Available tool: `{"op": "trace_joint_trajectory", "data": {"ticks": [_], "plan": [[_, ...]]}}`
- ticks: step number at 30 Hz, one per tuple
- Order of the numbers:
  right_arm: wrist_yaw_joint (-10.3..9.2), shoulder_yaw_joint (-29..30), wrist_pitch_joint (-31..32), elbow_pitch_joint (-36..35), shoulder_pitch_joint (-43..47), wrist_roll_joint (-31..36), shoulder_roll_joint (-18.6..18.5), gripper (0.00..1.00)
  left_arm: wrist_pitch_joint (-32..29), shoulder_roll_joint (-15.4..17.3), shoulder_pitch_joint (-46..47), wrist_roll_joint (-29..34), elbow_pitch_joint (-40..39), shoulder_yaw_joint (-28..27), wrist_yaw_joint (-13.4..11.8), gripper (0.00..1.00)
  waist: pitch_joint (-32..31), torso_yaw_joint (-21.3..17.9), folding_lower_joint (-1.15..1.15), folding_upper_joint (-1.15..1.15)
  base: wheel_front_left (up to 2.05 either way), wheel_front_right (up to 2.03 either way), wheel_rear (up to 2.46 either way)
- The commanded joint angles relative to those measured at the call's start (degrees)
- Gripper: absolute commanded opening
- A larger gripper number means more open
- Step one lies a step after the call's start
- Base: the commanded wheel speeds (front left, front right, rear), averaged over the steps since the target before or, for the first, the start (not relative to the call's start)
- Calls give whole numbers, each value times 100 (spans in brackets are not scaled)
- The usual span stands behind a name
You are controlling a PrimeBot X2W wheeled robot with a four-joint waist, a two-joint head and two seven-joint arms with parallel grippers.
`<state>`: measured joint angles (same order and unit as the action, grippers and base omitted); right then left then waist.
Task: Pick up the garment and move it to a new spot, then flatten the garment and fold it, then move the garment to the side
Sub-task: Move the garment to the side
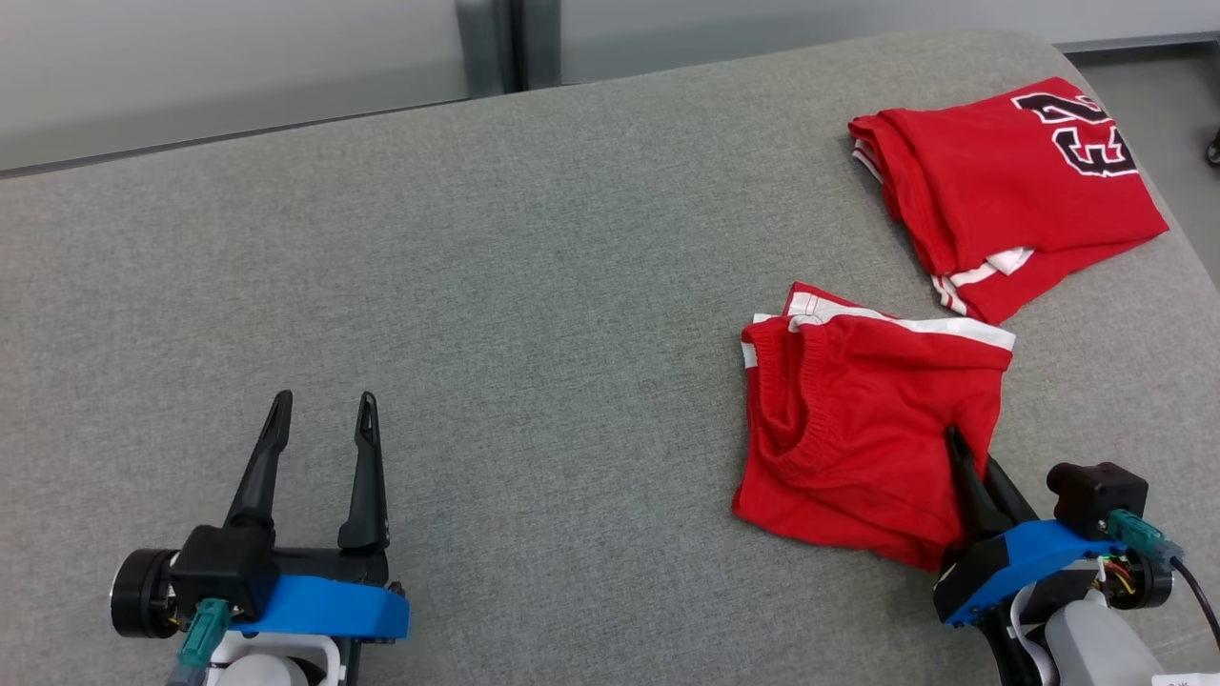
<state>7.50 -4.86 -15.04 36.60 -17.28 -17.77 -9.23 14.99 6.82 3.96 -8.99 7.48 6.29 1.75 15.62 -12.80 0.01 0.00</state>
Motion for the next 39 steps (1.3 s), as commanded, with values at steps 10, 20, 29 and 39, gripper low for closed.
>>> {"op": "trace_joint_trajectory", "data": {"ticks": [10,20,29,39], "plan": [[-2,-344,-17,-350,-569,390,-295,0,24,107,361,67,47,63,53,100,140,-27,-1,0,0,0,0],[-2,-1346,225,-92,-2679,505,-1516,0,-67,255,760,173,-227,110,45,100,999,234,-1,0,0,0,0],[-3,-1790,261,644,-3968,-47,-2837,0,-277,457,1115,324,-867,91,-45,100,1932,199,-1,0,0,0,0],[-3,-2643,250,1371,-4732,-916,-3710,0,-600,635,1199,397,-1539,103,-83,100,2197,-16,-1,0,0,0,0]]}}
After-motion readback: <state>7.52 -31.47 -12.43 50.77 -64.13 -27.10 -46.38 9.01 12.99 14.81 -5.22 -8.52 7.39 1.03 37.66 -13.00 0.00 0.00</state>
